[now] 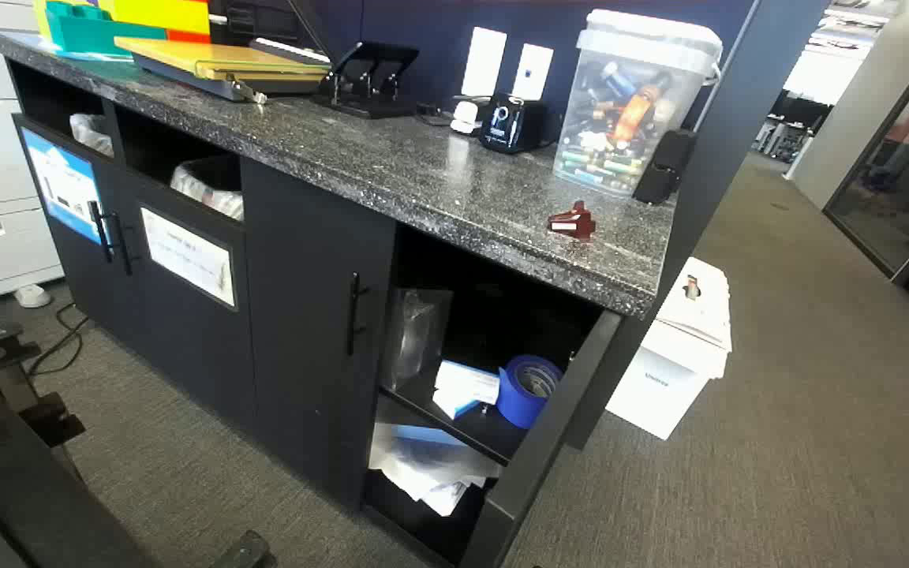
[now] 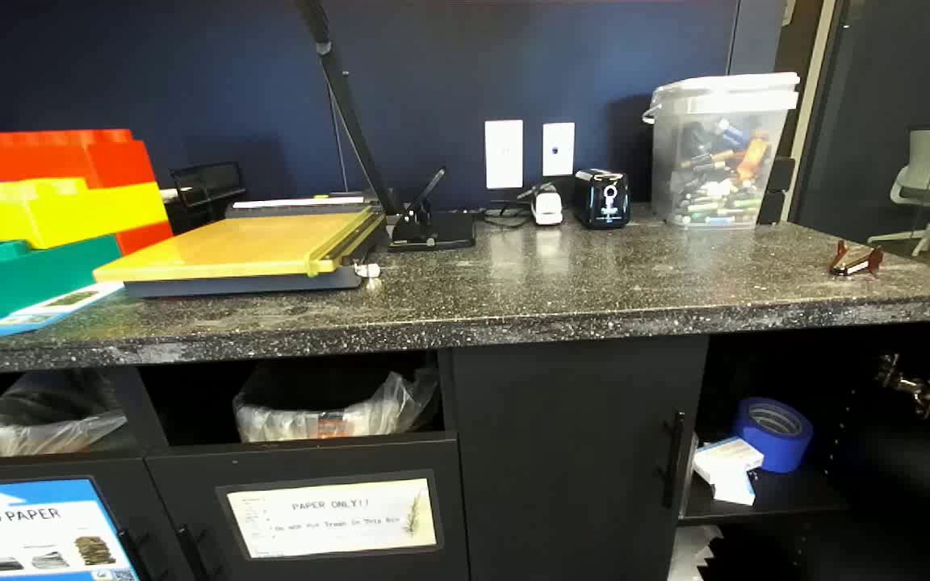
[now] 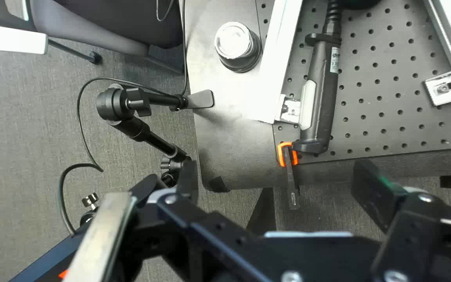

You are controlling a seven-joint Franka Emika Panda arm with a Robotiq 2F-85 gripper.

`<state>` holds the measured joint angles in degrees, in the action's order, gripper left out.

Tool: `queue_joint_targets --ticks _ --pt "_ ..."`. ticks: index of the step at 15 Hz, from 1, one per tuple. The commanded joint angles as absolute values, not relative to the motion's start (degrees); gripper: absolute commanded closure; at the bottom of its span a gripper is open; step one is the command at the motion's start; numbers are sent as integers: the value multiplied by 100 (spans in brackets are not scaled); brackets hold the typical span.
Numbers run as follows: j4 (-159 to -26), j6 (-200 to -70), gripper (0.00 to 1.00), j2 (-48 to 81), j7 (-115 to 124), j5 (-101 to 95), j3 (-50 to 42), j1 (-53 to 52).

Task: Move the brown object to the left

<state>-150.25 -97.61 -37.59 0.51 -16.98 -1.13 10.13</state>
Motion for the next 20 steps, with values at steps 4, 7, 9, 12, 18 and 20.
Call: queue_joint_targets --ticks 4,7,9,12,18,20 --pt "-15008 -9726 0 -3759 112 -1751 -226 878" --pt "-14752 -9691 0 -3510 210 -1603 -206 848" --pt "-14182 -9659 0 -2994 463 -1283 -150 775" --pt "-13145 -9780 0 -2155 862 -661 -71 765" --pt "-11116 -10298 0 -392 1752 -88 -153 704" --pt "-10437 -10372 0 247 2023 6 -190 685"
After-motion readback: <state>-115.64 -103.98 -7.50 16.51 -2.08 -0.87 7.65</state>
